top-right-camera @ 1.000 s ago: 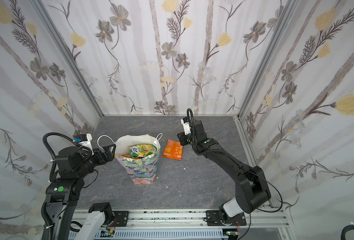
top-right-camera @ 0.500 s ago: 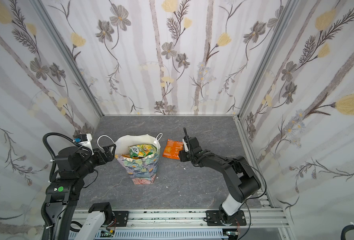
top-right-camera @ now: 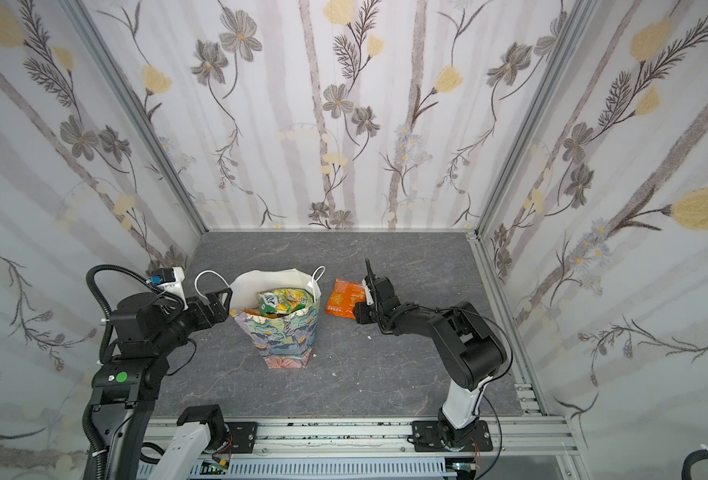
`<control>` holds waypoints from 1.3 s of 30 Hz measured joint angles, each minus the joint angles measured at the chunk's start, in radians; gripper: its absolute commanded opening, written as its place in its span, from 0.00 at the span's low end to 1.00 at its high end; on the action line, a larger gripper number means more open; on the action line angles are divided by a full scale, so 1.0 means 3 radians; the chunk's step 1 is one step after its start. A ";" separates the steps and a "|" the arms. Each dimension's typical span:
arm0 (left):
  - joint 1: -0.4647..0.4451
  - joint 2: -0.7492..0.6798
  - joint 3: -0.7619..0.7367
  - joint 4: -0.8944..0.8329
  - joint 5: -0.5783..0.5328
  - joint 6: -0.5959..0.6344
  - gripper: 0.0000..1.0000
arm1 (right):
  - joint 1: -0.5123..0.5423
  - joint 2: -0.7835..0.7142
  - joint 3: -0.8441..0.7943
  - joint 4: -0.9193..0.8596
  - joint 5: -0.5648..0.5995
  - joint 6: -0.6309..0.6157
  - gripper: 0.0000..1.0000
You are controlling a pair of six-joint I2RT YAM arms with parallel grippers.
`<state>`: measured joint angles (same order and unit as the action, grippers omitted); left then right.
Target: Place the snacks into the paper bag
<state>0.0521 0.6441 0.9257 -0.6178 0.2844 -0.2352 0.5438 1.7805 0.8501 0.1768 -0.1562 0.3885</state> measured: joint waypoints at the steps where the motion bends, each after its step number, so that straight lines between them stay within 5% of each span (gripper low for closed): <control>1: 0.0000 -0.0001 0.0000 0.0000 0.0000 0.0000 1.00 | 0.0000 0.0013 0.0000 0.0023 -0.0011 0.0006 0.50; 6: 0.0000 -0.0008 0.0000 0.0000 -0.0008 0.0000 1.00 | -0.0004 0.0047 0.0001 0.0095 -0.0020 0.0075 0.33; 12: 0.0000 -0.0005 0.0000 0.0000 -0.0009 0.0000 1.00 | -0.0015 0.0046 0.0020 0.0120 -0.0039 0.0125 0.00; 39: 0.0000 -0.0060 0.0000 0.0001 -0.0009 0.0000 1.00 | -0.0058 -0.0799 0.0834 -0.0488 -0.0066 -0.0103 0.00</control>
<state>0.0521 0.6262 0.9257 -0.6174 0.2817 -0.2352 0.5262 1.5410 1.1004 0.0303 -0.1761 0.3576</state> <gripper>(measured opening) 0.994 0.050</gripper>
